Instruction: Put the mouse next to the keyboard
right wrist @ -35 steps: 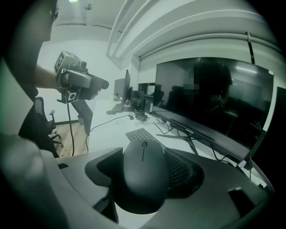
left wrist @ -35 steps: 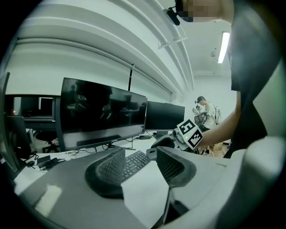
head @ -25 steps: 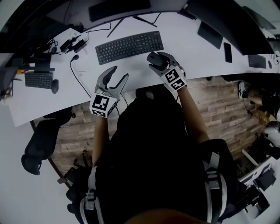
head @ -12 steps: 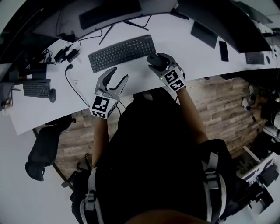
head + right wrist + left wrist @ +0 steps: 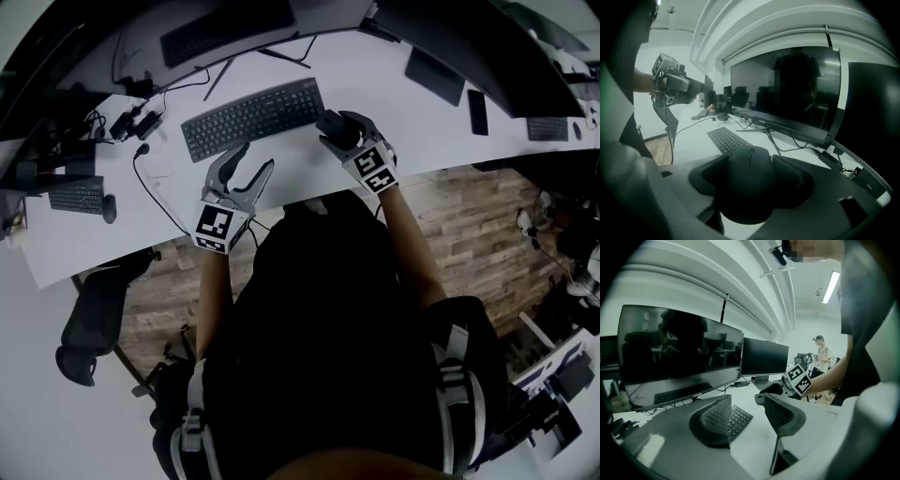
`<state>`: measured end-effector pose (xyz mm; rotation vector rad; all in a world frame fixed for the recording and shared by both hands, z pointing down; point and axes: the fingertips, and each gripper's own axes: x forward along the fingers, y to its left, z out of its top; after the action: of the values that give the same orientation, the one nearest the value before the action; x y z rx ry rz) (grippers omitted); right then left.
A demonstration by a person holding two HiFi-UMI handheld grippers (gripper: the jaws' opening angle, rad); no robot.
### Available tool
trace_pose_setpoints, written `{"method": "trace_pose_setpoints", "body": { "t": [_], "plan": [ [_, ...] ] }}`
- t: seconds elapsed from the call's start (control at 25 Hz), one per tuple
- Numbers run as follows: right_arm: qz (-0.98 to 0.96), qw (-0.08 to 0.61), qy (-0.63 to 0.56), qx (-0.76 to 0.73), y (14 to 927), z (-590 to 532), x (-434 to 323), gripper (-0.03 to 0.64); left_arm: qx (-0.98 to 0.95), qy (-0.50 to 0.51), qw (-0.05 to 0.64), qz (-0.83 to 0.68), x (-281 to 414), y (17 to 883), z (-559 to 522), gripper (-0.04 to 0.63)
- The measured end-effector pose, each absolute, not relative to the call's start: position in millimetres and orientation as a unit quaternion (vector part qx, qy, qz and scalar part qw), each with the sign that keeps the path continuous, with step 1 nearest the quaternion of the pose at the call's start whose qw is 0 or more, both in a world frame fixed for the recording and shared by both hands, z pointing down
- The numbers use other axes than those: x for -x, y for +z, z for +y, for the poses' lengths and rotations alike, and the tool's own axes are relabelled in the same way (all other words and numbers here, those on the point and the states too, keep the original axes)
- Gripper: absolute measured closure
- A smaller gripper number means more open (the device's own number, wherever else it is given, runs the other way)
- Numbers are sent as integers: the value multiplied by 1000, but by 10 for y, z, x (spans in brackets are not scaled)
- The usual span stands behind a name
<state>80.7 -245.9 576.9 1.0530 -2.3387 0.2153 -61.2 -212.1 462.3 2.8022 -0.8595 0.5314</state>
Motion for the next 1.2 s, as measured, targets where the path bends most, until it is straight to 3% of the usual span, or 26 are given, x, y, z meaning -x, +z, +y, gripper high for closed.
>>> {"method": "trace_pose_setpoints", "body": {
  "t": [1.2],
  "plan": [
    [-849, 277, 147, -426, 6422, -3174, -1301, 322, -927, 206, 117, -291, 79, 4870, -2679, 387]
  ]
}}
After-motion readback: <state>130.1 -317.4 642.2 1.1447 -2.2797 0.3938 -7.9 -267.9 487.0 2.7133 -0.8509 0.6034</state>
